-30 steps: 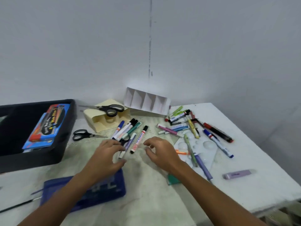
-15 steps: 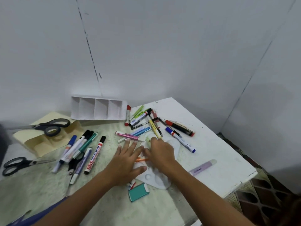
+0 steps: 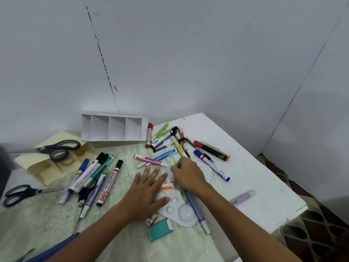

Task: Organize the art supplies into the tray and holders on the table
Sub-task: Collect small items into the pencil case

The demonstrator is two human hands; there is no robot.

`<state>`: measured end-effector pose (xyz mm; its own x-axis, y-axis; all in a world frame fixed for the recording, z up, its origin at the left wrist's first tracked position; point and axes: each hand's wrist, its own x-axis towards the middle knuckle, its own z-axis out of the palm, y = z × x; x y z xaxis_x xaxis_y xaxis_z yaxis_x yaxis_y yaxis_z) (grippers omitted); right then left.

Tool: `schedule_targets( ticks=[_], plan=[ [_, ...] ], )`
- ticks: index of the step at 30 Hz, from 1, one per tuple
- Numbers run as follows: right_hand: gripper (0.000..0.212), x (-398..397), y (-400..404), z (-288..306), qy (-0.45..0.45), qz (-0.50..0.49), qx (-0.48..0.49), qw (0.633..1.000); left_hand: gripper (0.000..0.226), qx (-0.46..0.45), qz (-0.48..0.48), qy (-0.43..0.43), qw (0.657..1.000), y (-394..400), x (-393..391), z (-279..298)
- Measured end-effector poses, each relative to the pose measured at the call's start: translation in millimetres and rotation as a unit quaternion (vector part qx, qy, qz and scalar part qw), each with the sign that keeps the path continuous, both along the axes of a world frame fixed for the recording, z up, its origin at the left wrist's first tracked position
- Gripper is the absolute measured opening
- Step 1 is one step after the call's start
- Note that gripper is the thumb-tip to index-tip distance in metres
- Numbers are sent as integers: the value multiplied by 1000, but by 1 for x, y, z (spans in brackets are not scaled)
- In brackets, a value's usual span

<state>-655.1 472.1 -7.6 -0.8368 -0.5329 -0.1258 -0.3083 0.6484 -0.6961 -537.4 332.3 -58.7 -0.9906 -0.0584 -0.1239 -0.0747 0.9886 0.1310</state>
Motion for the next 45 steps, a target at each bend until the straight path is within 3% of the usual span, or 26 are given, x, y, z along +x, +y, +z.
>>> schedule_targets(
  ticks=[5, 8, 11, 14, 17, 19, 22, 25, 28, 30, 33, 36, 40, 42, 45],
  plan=[
    [12, -8, 9, 7, -180, -22, -265, 947, 77, -10, 8, -4, 1000, -8, 0, 3],
    [14, -16, 12, 6, -119, -69, -301, 944, 77, -12, 8, 54, 998, -10, 0, 12],
    [24, -33, 20, 6, 27, -84, -257, 962, 68, 28, 5, 175, 984, -8, -5, 24],
    [22, -54, 28, 5, 149, -18, -95, 984, 50, 18, 24, 247, 968, -6, -22, 33],
    [11, -63, 25, -1, 233, 62, 46, 969, 49, -4, 45, 215, 976, -6, -46, 36],
    [29, -62, 20, -8, 268, 120, 105, 950, 55, -20, 63, 154, 986, -7, -61, 35],
    [41, -63, 13, -13, 289, 165, 154, 931, 62, -54, 85, 72, 992, -11, -75, 25],
    [33, -68, 12, -12, 314, 188, 158, 917, 63, -38, 79, 69, 994, -16, -73, 19],
    [24, -78, 16, -8, 306, 245, 127, 911, 68, 15, 49, 122, 991, -19, -62, 21],
    [18, -87, 19, -2, 259, 254, 70, 929, 63, 40, 38, 150, 987, -21, -58, 23],
    [14, -109, 22, 6, 196, 179, -2, 964, 48, 45, 42, 215, 975, -24, -64, 27],
    [16, -140, 31, 9, 204, 66, 41, 976, 34, 28, 22, 251, 967, -21, -76, 28],
    [24, -171, 47, 2, 120, 43, 153, 980, 65, -3, 46, 125, 991, -15, -89, 18],
    [17, -179, 51, -3, 56, 36, 132, 989, 75, -34, 57, 68, 995, -17, -90, 10],
    [13, -184, 52, -6, 55, 18, 100, 993, 82, -47, 59, 40, 996, -23, -87, 6]
  ],
)
